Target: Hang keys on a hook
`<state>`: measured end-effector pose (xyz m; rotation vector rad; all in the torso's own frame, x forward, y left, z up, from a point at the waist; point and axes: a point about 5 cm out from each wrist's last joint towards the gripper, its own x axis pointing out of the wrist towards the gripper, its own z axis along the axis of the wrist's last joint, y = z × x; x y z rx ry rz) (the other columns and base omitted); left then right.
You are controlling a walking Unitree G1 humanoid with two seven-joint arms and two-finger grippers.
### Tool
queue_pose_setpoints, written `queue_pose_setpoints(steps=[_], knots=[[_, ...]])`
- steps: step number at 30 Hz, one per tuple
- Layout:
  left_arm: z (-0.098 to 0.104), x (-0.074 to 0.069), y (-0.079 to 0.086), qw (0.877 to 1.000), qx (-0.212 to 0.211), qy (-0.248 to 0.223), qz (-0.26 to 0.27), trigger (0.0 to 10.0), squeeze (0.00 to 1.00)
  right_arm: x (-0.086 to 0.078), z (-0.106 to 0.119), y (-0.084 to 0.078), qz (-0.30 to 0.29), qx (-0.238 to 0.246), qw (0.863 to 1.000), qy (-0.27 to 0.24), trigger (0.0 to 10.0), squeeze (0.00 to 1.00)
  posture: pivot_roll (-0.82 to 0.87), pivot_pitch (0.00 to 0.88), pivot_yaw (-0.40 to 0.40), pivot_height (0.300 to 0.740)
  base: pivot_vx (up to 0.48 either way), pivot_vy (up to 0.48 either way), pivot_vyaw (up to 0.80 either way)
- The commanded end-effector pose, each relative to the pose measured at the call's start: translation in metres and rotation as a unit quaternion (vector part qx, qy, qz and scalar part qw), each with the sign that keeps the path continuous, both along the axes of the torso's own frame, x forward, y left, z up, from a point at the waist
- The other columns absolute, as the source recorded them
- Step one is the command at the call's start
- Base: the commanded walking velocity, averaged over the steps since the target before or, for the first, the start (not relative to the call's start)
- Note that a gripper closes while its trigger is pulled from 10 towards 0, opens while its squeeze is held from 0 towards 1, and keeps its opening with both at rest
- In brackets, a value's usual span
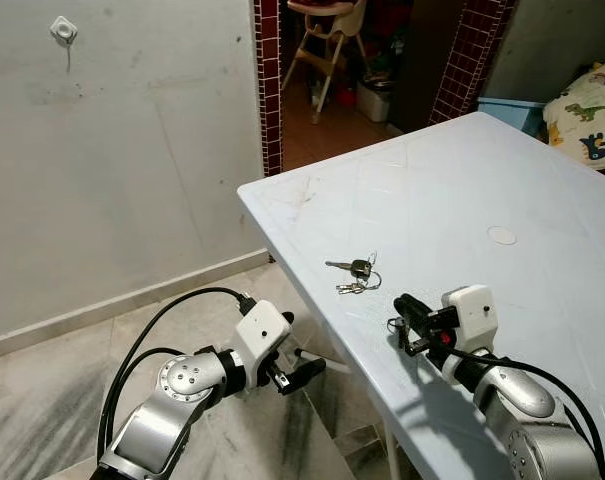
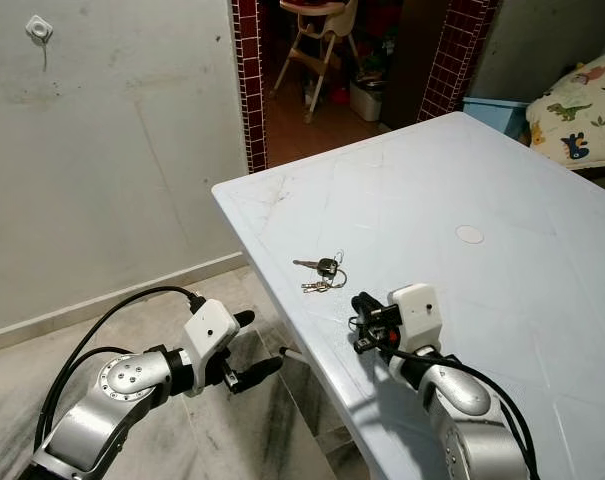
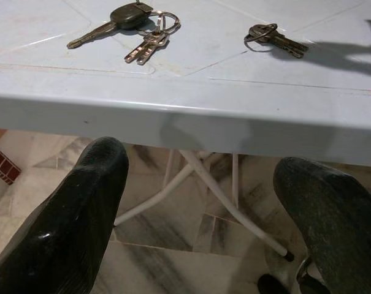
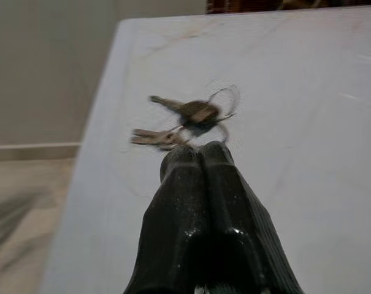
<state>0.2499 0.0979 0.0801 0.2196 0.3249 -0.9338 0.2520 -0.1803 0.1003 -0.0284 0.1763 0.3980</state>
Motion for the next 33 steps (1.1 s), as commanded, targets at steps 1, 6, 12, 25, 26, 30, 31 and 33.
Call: queue_pose_setpoints(steps=[1,6,12,25,26,30,31,33], knots=[[0.000,0.001,0.000,1.000,0.005,-0.003,-0.005,10.0,0.00,0.003,0.016,-0.010,-0.024,-0.021,0.999,-0.043,10.0,1.00,0.08,0.000,-0.010,0.740,0.000,0.000,0.00],[0.000,0.001,0.000,1.000,0.004,-0.003,-0.005,10.0,0.00,0.002,0.028,-0.019,-0.017,-0.096,0.992,-0.084,10.0,1.00,0.08,0.000,-0.006,0.740,0.000,0.000,0.00],[0.000,0.001,-0.001,1.000,0.002,-0.001,-0.007,10.0,0.00,-0.007,0.023,-0.027,0.033,-0.130,0.988,-0.073,10.0,1.00,0.07,0.000,-0.008,0.740,0.000,0.000,0.00],[0.000,0.001,-0.001,1.000,0.002,0.000,-0.006,10.0,0.00,-0.013,0.003,-0.007,0.100,-0.088,0.991,-0.030,10.0,1.00,0.07,0.000,-0.006,0.740,0.000,0.000,0.00],[0.000,0.001,-0.001,1.000,0.003,0.000,-0.006,10.0,0.00,-0.012,0.002,-0.006,0.100,-0.085,0.991,-0.029,10.0,1.00,0.07,0.000,-0.006,0.740,0.000,0.000,0.00],[0.000,0.001,-0.001,1.000,0.003,0.000,-0.006,10.0,0.00,-0.011,-0.007,-0.004,0.102,-0.078,0.992,-0.014,10.0,1.00,0.08,0.000,-0.007,0.740,0.000,0.000,0.00],[0.000,0.001,-0.001,1.000,0.003,-0.001,-0.007,10.0,0.00,-0.010,-0.013,-0.006,0.098,-0.084,0.992,-0.005,10.0,1.00,0.08,0.000,-0.007,0.740,0.000,0.000,0.00],[0.000,0.001,-0.001,1.000,0.003,-0.001,-0.007,10.0,0.00,-0.010,-0.022,-0.007,0.097,-0.094,0.991,0.007,10.0,1.00,0.08,0.000,-0.007,0.740,0.000,0.000,0.00]])
